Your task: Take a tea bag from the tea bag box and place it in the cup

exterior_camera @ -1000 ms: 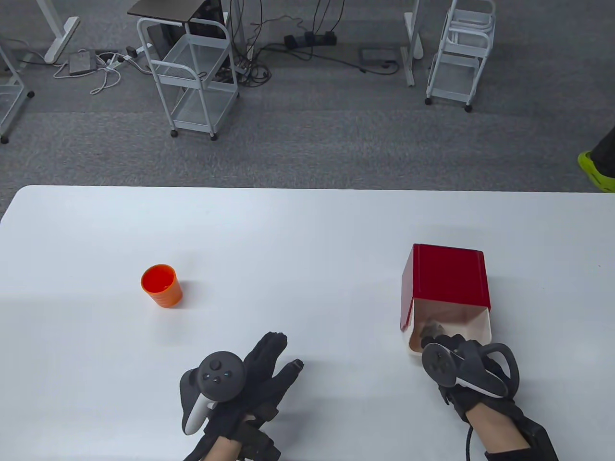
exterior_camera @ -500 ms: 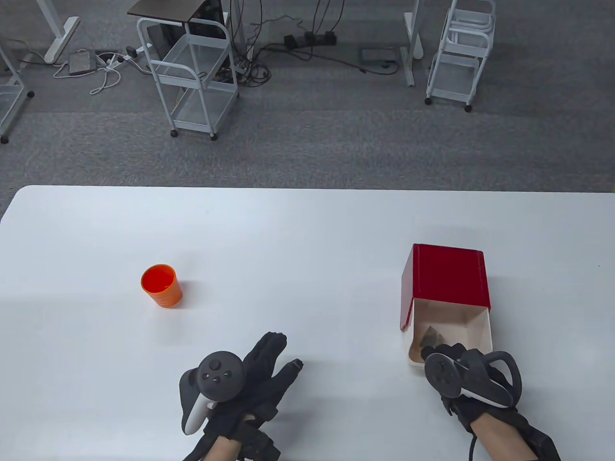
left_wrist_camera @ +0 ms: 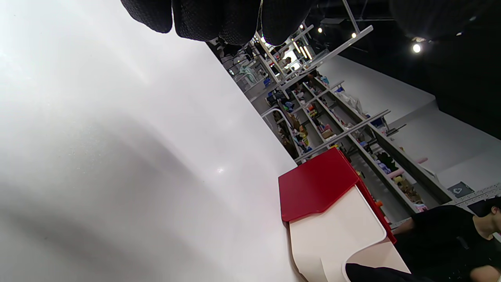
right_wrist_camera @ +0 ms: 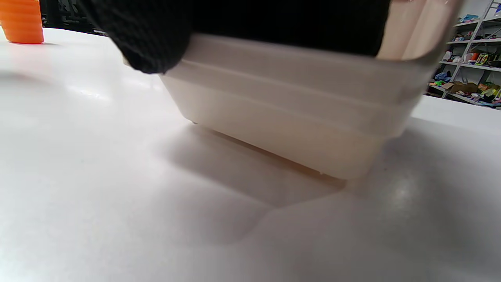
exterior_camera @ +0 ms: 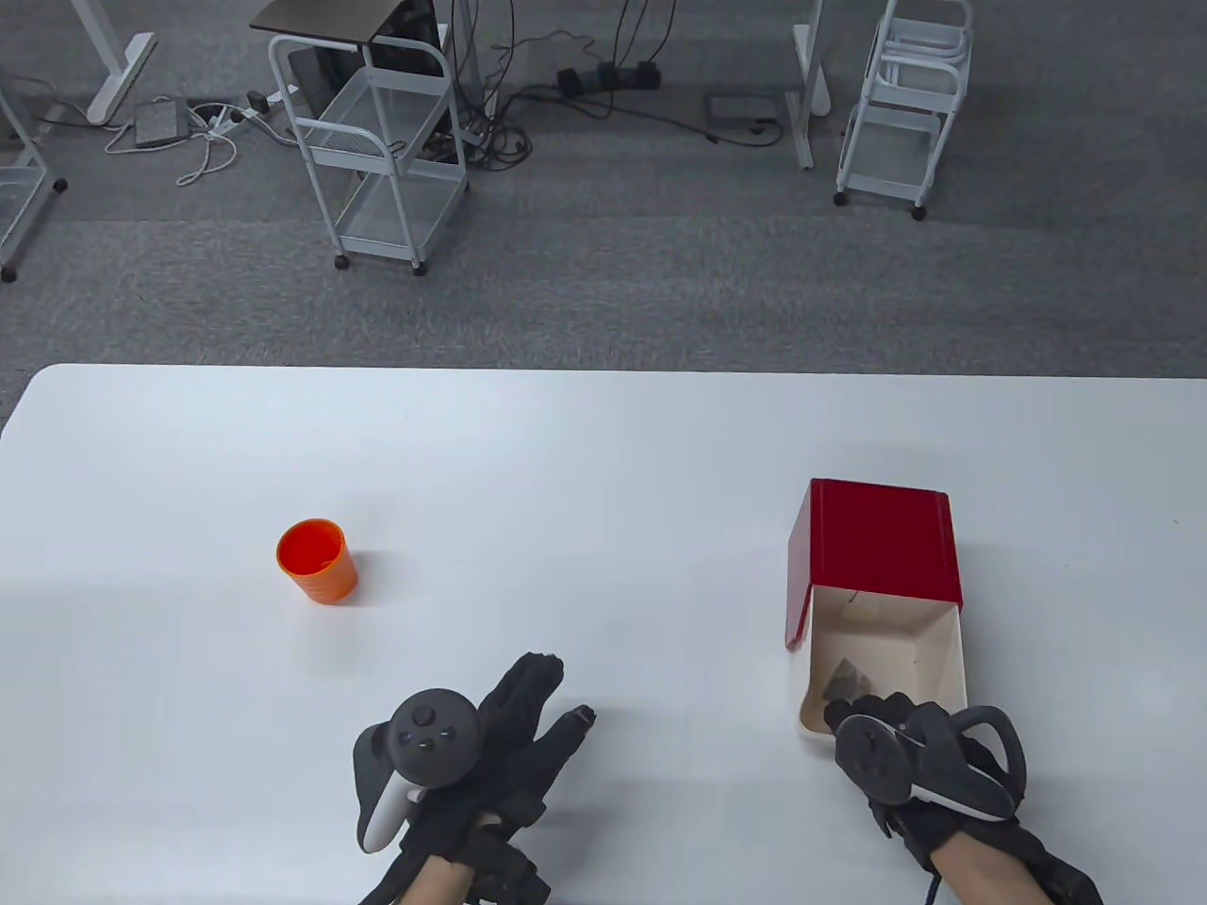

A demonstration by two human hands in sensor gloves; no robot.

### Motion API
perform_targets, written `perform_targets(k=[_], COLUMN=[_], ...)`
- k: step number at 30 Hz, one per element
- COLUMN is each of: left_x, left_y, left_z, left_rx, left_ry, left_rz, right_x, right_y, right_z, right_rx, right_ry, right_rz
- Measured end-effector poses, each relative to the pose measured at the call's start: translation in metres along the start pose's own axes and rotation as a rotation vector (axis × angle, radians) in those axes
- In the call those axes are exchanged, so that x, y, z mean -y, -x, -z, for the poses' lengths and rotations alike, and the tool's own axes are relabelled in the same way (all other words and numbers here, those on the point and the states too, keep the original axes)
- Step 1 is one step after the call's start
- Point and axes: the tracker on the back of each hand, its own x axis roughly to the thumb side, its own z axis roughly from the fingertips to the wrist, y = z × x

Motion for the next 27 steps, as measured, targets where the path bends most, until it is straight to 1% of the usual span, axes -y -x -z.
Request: perform_targets(k=[17, 27], left_x=[0.0005, 0.0005], left_y=[0.0005, 0.0006], left_z=[0.0005, 0.0006], left_rx=[-0.005, -0.005], left_ry=[0.001, -0.001], left_rz=[0.005, 0.004], right_x=[-0.0013, -0.0035], right_y=[-0.0008, -0.0024], right_z=[-0.0095, -0.0097], right_rx=[0.025, 0.033], right_ry=[0.013, -0.007], right_rz=[0.003, 0.002])
